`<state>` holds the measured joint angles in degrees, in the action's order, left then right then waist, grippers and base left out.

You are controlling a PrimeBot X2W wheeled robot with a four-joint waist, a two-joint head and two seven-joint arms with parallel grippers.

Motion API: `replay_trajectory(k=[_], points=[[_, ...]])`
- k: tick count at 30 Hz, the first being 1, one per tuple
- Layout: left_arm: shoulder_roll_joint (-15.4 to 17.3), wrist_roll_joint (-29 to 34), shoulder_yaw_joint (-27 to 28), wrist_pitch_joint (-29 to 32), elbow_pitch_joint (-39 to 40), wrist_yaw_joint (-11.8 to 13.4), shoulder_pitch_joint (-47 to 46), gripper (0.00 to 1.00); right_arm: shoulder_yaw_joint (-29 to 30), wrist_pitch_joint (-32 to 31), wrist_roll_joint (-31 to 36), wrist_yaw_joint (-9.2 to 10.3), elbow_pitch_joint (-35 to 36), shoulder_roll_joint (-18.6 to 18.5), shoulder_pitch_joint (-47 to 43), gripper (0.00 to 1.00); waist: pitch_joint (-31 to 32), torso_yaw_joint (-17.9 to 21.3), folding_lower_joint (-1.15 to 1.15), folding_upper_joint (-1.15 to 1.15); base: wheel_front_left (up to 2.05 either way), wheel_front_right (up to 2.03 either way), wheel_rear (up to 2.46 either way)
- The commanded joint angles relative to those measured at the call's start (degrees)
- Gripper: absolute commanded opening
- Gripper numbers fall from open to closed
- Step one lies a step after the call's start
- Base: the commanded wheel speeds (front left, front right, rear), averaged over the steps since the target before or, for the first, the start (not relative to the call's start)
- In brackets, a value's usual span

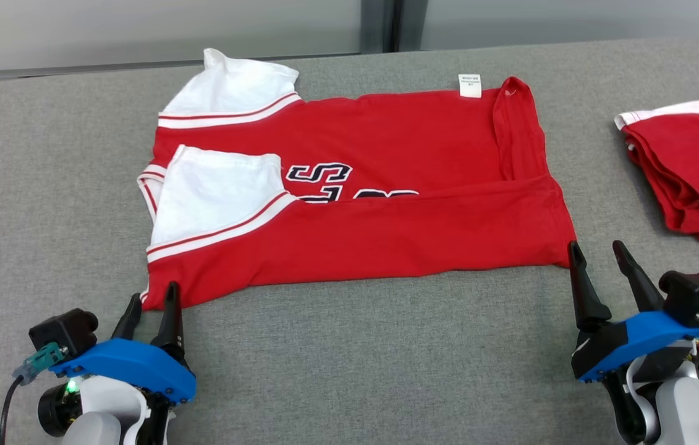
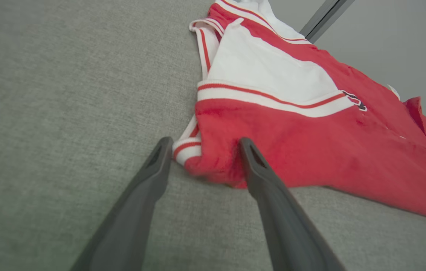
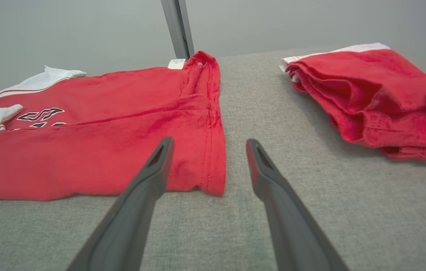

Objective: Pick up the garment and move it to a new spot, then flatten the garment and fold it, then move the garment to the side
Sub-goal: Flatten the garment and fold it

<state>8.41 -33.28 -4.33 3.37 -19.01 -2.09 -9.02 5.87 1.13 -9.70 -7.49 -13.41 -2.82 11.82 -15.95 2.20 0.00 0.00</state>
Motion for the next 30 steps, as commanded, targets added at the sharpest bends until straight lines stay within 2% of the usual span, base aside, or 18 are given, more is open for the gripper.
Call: replay_trajectory(k=[1,2,3,7,15,16,17,18,22,26,30], points=[[-0.2,-0.4,0.5,-0.7,-0.5,-0.4,-1.1,0.32,0.1,0.3,-0.4,-0.01,-1.0,-0.1,1.1,1.00,-0.3,0.1,0.00,0.00,0.00,0.00,0.00],[-0.2,-0.5,0.7,-1.4,-0.7,-0.5,-1.4,0.03,0.2,0.4,-0.3,-0.01,-1.7,-0.1,1.7,1.00,-0.5,0.2,0.00,0.00,0.00,0.00,0.00],[-0.5,-1.0,1.0,-2.2,-0.9,-0.7,-1.8,0.00,0.3,0.3,-0.6,-0.01,-2.6,-0.1,2.2,1.00,-0.6,0.2,0.00,0.00,0.00,0.00,0.00],[-0.9,-1.6,1.3,-4.5,-1.2,-1.4,-2.5,0.00,0.1,0.4,-1.5,-0.01,-5.9,-0.1,3.8,1.00,-0.8,0.0,0.00,0.00,0.00,0.00,0.00],[-1.0,-1.1,0.5,-7.3,-0.8,-2.4,-3.1,0.00,-0.1,1.3,-3.8,-0.01,-17.7,-0.1,8.9,1.00,-0.5,-1.5,0.00,0.00,0.00,0.00,0.00],[-0.9,-1.1,0.4,-7.5,-0.6,-2.5,-3.0,0.00,-0.4,1.3,-4.6,-0.01,-19.2,-0.1,9.5,0.91,-0.4,-1.6,0.00,0.00,0.00,0.00,0.00],[-1.0,-1.3,0.3,-7.6,-0.4,-2.4,-2.9,0.00,-0.8,1.3,-5.8,-0.01,-20.8,-0.1,10.2,0.60,-0.3,-1.7,0.00,0.00,0.00,0.00,0.00],[-1.0,-1.3,0.1,-7.8,-0.2,-2.6,-2.8,0.00,-1.2,1.4,-6.8,-0.01,-22.4,-0.1,10.7,0.42,-0.2,-1.8,0.00,0.00,0.00,0.00,0.00],[-0.7,-1.0,-0.6,-8.5,1.0,-3.0,-2.0,0.00,-1.9,4.0,-7.8,-0.01,-27.2,-0.1,13.2,0.00,0.8,-1.9,0.00,0.00,0.00,0.00,0.00],[-0.3,-0.7,-1.1,-8.9,3.4,-3.2,-1.0,0.00,-1.6,7.2,-7.8,-0.01,-29.1,-0.1,14.4,0.00,2.4,-1.7,0.00,0.00,0.00,0.00,0.00],[0.2,-0.4,-1.9,-8.1,7.5,-3.2,1.7,0.00,-1.0,8.8,-6.8,-0.01,-27.5,-0.1,11.9,0.00,4.5,-1.6,0.00,0.00,0.00,0.00,0.00]])
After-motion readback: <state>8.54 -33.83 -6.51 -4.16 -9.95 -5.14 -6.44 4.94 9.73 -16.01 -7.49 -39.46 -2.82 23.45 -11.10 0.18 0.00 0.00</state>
